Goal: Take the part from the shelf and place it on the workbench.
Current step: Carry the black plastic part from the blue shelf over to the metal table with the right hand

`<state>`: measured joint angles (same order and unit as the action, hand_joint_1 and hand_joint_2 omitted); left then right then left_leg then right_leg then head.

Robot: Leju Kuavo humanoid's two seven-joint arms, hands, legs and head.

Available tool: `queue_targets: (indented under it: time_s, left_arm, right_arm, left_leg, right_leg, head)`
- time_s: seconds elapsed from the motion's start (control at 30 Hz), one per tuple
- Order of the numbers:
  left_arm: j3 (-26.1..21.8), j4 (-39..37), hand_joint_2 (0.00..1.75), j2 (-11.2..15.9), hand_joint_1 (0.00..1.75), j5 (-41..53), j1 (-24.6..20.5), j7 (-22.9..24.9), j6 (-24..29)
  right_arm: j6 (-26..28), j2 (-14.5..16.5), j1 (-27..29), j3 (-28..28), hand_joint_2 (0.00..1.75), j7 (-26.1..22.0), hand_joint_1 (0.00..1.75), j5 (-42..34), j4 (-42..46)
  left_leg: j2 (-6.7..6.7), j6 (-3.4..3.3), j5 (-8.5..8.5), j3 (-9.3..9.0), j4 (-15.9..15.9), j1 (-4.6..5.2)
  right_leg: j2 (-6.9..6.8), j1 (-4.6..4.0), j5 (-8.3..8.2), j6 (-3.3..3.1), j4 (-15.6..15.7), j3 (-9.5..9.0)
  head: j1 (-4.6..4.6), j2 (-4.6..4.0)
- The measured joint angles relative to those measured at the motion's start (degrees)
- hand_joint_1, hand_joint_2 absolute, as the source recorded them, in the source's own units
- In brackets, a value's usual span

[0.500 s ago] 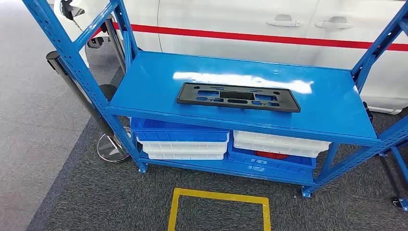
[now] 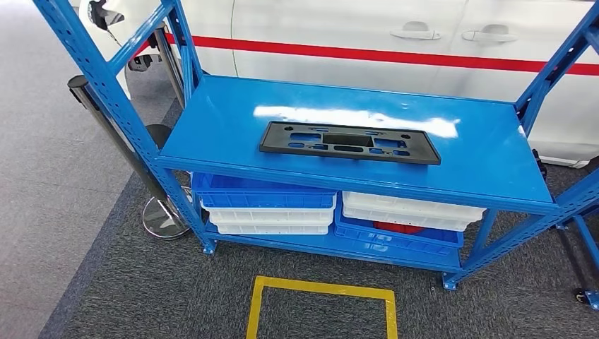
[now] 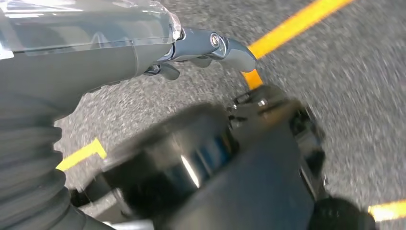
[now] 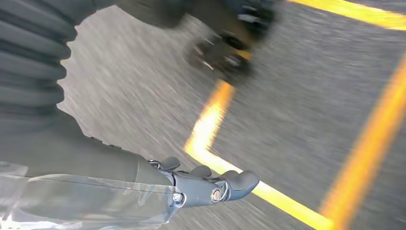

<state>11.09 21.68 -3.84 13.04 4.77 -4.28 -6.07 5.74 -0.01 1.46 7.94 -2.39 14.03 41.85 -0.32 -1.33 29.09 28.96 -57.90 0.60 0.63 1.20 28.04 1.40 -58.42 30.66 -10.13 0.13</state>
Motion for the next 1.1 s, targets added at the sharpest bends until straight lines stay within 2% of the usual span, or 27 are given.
queue_targets:
  time_s: [0.13,0.5,0.63,0.7,0.77,0.8,0.87,0.93,0.97,1.0,1.03,1.1]
  left_arm:
    - [2.44,-0.01,0.0,-0.72,0.0,2.81,-0.6,-0.8,-1.44]
    - [7.4,-0.75,0.0,-1.15,0.0,9.79,-1.95,-2.37,-3.49]
    - [8.97,-1.19,1.75,-1.15,0.0,12.37,-2.57,-2.93,-4.36]
    - [9.76,-1.43,1.75,-1.18,0.0,14.54,-2.93,-3.68,-5.3]
    - [10.23,-1.85,1.75,-0.79,0.0,22.27,-3.48,-7.75,-8.66]
    - [10.17,-2.05,1.75,-0.36,0.0,28.77,-4.12,-10.9,-11.36]
    - [9.61,-2.27,1.75,0.36,0.0,45.36,-6.63,-16.85,-19.35]
    - [9.13,-2.05,1.75,-0.08,0.0,58.24,-9.12,-19.41,-26.43]
    - [9.06,-1.93,1.75,-0.44,0.0,61.01,-9.65,-19.79,-28.25]
    - [9.0,-1.82,1.75,-0.68,0.0,61.23,-9.86,-19.56,-28.77]
    - [8.96,-1.81,1.75,-0.74,0.0,59.94,-9.81,-19.2,-28.8]
    - [8.9,-1.81,1.75,-0.72,0.0,55.74,-9.37,-18.27,-28.07]
  right_arm:
    - [-1.56,-0.01,-4.43,3.49,1.75,-1.12,0.0,3.22,5.0]
    - [-9.51,1.42,-17.9,11.83,1.75,-0.53,0.0,5.36,16.91]
    - [-12.79,2.36,-23.16,14.91,1.75,0.73,0.0,5.13,21.27]
    - [-15.12,2.86,-25.45,16.36,1.75,1.71,0.0,5.57,23.12]
    - [-22.5,3.25,-26.61,17.6,1.75,3.47,0.0,10.59,24.0]
    - [-29.26,3.34,-26.68,17.9,1.75,4.39,0.0,14.48,23.95]
    - [-49.18,3.3,-25.96,17.86,1.75,5.74,0.0,20.45,23.4]
    - [-68.66,3.17,-24.49,17.44,1.75,6.14,0.0,21.33,22.8]
    - [-74.17,3.11,-23.91,17.16,1.75,6.1,0.0,20.91,22.51]
    - [-75.9,3.06,-23.58,16.82,1.75,6.05,0.0,20.4,22.17]
    - [-74.62,3.01,-23.35,16.47,1.75,6.0,0.0,19.81,21.75]
    - [-68.69,2.9,-22.56,15.76,1.75,5.95,0.0,18.66,20.72]
  left_leg:
    - [-0.01,0.01,-0.03,0.01,0.0,0.0]
    - [-0.16,0.02,-0.17,0.0,-0.01,0.01]
    - [-0.26,0.01,-0.22,0.0,-0.02,0.03]
    - [-0.36,-0.01,-0.26,-0.03,-0.02,0.05]
    - [-0.59,-0.03,-0.3,-0.02,-0.02,0.09]
    - [-0.85,-0.04,-0.38,0.08,-0.03,0.11]
    - [-1.63,-0.11,-0.68,0.46,-0.04,0.19]
    - [-2.22,-0.15,-0.9,0.84,-0.04,0.22]
    - [-2.19,-0.13,-0.9,0.9,-0.04,0.23]
    - [-2.03,-0.13,-0.86,0.86,-0.04,0.23]
    - [-1.81,-0.12,-0.83,0.77,-0.05,0.25]
    - [-1.63,-0.14,-0.78,0.6,-0.06,0.29]
  right_leg:
    - [0.0,0.0,-0.02,0.01,-0.01,0.0]
    - [-0.15,0.02,-0.04,0.01,-0.08,0.03]
    - [-0.22,0.04,-0.06,0.03,-0.08,0.04]
    - [-0.28,0.05,-0.07,0.04,-0.08,0.08]
    - [-0.46,0.06,-0.07,0.05,-0.08,0.14]
    - [-0.69,0.07,-0.06,0.05,-0.07,0.17]
    - [-1.56,0.13,-0.05,0.06,-0.1,0.25]
    - [-2.17,0.19,-0.06,0.08,-0.14,0.32]
    - [-2.09,0.21,-0.08,0.1,-0.15,0.32]
    - [-1.88,0.24,-0.1,0.11,-0.14,0.33]
    - [-1.67,0.26,-0.11,0.13,-0.12,0.32]
    - [-1.5,0.28,-0.12,0.14,-0.07,0.31]
  head:
    - [0.01,-0.02]
    - [0.01,-0.01]
    - [0.01,0.0]
    - [0.01,0.01]
    - [0.03,0.01]
    - [0.04,0.0]
    - [0.07,-0.01]
    - [0.07,-0.01]
    - [0.07,-0.01]
    - [0.07,-0.01]
    - [0.08,-0.01]
    - [0.08,0.0]
